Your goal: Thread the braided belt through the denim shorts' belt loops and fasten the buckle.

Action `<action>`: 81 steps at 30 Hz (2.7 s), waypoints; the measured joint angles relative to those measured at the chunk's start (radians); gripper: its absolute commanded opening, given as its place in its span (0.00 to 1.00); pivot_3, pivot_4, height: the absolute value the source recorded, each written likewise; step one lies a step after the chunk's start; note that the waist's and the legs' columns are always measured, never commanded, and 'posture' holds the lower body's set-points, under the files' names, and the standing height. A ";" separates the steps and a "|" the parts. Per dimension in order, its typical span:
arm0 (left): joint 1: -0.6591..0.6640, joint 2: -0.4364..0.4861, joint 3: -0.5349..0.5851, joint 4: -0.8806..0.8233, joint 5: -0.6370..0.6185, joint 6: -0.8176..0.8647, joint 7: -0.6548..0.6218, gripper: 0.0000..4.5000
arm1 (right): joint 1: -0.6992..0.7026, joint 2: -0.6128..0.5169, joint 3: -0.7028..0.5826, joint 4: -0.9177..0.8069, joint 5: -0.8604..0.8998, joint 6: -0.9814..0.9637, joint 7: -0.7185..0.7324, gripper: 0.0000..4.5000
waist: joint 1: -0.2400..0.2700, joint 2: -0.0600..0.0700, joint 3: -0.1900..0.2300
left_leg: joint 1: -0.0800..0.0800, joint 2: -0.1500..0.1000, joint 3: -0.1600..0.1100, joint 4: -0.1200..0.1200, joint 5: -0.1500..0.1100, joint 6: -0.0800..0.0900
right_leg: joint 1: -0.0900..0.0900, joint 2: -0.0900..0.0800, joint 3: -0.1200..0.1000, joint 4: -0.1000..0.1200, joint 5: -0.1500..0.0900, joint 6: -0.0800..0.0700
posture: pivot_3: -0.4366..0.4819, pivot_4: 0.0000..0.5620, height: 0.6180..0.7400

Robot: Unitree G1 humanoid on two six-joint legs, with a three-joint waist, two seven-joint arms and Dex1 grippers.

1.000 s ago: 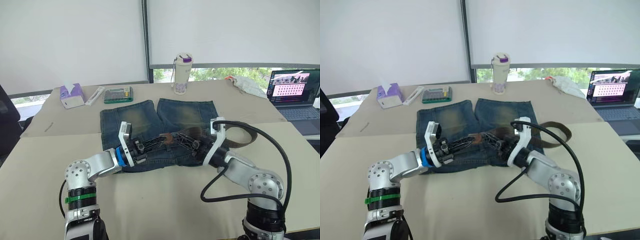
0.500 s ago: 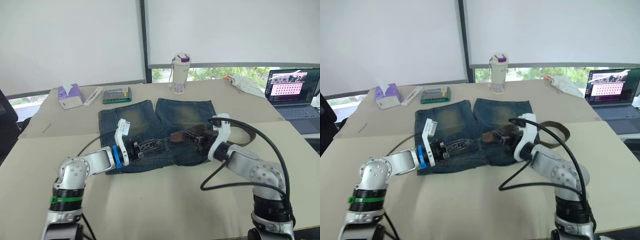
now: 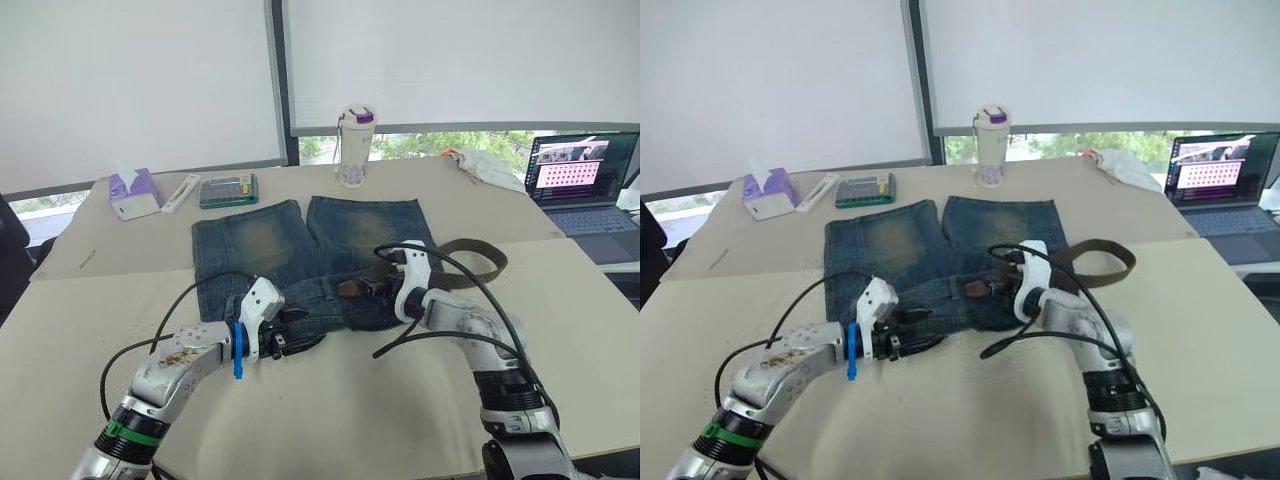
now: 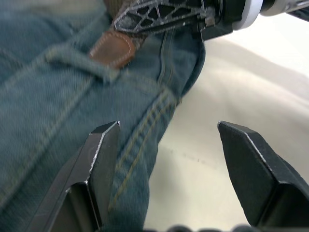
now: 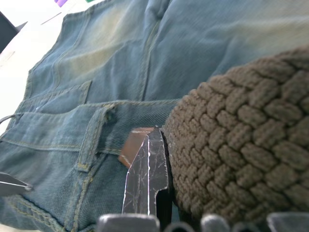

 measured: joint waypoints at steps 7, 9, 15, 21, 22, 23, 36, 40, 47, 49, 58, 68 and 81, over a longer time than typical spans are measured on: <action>0.015 -0.035 0.019 0.017 0.024 0.005 0.003 0.76 | -0.048 0.039 0.043 0.098 -0.087 -0.038 0.042 0.00 | -0.008 0.001 -0.001 | 0.000 0.001 0.001 0.000 0.000 0.000 | -0.002 0.000 0.000 0.001 0.000 0.000 | 0.48 0.27 1.00; 0.022 -0.050 0.030 0.018 0.023 0.021 0.011 0.76 | -0.059 0.046 0.064 0.117 -0.118 -0.056 0.061 0.00 | -0.013 0.001 -0.002 | 0.000 0.001 0.000 0.000 0.000 0.000 | -0.002 0.000 0.000 0.001 0.000 0.000 | 0.48 0.27 1.00; 0.044 -0.051 0.045 0.018 0.047 0.041 0.009 0.76 | -0.064 0.103 0.060 0.134 -0.138 -0.069 0.102 0.00 | -0.029 0.002 -0.003 | 0.001 0.004 0.001 -0.001 0.000 0.000 | -0.003 0.002 0.000 0.003 0.000 -0.001 | 0.48 0.27 1.00; 0.047 -0.057 0.048 0.018 0.060 0.046 -0.001 0.76 | -0.065 0.187 0.061 0.134 -0.131 -0.070 0.154 0.00 | -0.027 0.003 -0.004 | 0.001 0.004 0.001 -0.001 0.000 0.000 | -0.003 0.001 0.000 0.003 0.001 -0.001 | 0.48 0.27 1.00; 0.047 -0.059 0.049 0.019 0.060 0.047 -0.001 0.76 | -0.065 0.193 0.063 0.134 -0.129 -0.070 0.162 0.00 | -0.026 0.003 -0.004 | 0.001 0.004 0.001 -0.001 0.000 0.000 | -0.003 0.001 0.000 0.003 0.001 -0.001 | 0.48 0.27 1.00; 0.047 -0.058 0.051 0.023 0.062 0.044 -0.004 0.76 | -0.065 0.205 0.062 0.134 -0.123 -0.069 0.169 0.00 | -0.025 0.003 -0.004 | 0.001 0.004 0.001 -0.001 0.000 0.000 | -0.003 0.000 0.000 0.003 0.001 -0.001 | 0.48 0.27 1.00; 0.047 -0.131 0.311 0.036 -0.217 0.404 0.103 0.76 | -0.032 0.237 0.026 0.109 -0.096 -0.066 0.189 0.00 | -0.025 0.003 -0.004 | 0.001 0.003 0.000 -0.001 0.000 0.000 | -0.004 0.000 -0.001 0.004 0.001 -0.001 | 0.48 0.27 1.00; 0.009 -0.164 0.402 0.067 -0.307 0.513 0.167 0.76 | -0.016 0.237 0.008 0.064 -0.053 -0.038 0.205 0.00 | -0.024 0.003 -0.004 | 0.000 0.002 0.000 0.000 0.000 0.000 | -0.004 0.000 -0.001 0.005 0.001 -0.001 | 0.48 0.27 1.00; -0.052 -0.217 0.443 0.107 -0.357 0.557 0.224 0.64 | -0.009 0.237 0.014 0.043 -0.040 -0.020 0.212 0.00 | -0.024 0.003 -0.004 | 0.000 0.002 0.000 0.001 0.000 -0.001 | -0.004 0.000 -0.001 0.005 0.001 -0.001 | 0.48 0.27 1.00; -0.056 -0.236 0.453 0.110 -0.378 0.569 0.236 0.50 | -0.007 0.235 0.018 0.038 -0.040 -0.017 0.212 0.00 | -0.024 0.003 -0.004 | 0.000 0.001 0.000 0.001 0.000 -0.001 | -0.004 0.000 -0.001 0.004 0.001 -0.001 | 0.48 0.27 1.00; -0.069 -0.248 0.473 0.124 -0.439 0.608 0.253 0.00 | 0.014 0.195 0.036 -0.004 -0.040 -0.014 0.224 0.00 | -0.021 0.002 -0.004 | 0.000 0.000 -0.001 0.002 0.001 -0.001 | -0.004 -0.001 -0.001 0.004 0.001 -0.001 | 0.48 0.27 1.00; -0.079 -0.251 0.504 0.129 -0.487 0.635 0.285 0.00 | 0.072 0.052 0.142 -0.170 -0.085 -0.013 0.242 0.62 | -0.021 0.002 -0.004 | 0.000 0.000 -0.001 0.002 0.001 -0.002 | -0.004 -0.001 -0.001 0.004 0.001 -0.001 | 0.48 0.27 1.00; -0.080 -0.253 0.487 0.131 -0.498 0.646 0.311 0.00 | 0.048 -0.030 0.317 -0.175 -0.277 -0.065 0.222 0.15 | -0.018 0.001 -0.004 | 0.000 -0.001 -0.001 0.002 0.004 -0.007 | -0.003 -0.001 -0.001 0.004 0.001 -0.001 | 0.48 0.27 1.00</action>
